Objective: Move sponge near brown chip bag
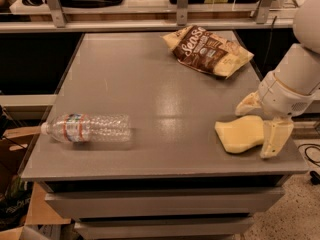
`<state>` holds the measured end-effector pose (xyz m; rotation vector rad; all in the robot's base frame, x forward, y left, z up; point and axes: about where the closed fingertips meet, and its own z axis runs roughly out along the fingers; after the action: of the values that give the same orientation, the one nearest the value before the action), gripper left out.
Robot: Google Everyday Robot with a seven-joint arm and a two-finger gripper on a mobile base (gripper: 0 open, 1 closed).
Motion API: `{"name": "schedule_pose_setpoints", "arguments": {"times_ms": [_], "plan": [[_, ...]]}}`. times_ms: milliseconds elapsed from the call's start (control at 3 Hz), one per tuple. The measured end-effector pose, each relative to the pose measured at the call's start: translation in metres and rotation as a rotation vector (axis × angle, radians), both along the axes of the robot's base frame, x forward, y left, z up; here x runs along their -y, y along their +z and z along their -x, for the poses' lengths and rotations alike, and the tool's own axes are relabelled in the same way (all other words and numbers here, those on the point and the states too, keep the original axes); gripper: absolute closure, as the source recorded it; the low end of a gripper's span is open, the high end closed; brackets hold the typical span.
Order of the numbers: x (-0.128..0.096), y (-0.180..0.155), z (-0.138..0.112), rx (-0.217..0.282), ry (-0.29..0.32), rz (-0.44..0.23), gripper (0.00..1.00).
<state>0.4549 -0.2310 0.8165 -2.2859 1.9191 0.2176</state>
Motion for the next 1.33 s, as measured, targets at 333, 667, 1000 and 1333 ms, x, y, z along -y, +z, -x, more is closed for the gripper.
{"name": "schedule_pose_setpoints", "arguments": {"times_ms": [333, 667, 1000, 1333], "plan": [[0.000, 0.009, 0.000, 0.000, 0.000, 0.000, 0.84], [0.000, 0.016, 0.000, 0.000, 0.000, 0.000, 1.00], [0.006, 0.027, -0.017, 0.024, -0.055, 0.050, 1.00], [0.013, 0.049, -0.038, 0.077, -0.114, 0.081, 1.00]]}}
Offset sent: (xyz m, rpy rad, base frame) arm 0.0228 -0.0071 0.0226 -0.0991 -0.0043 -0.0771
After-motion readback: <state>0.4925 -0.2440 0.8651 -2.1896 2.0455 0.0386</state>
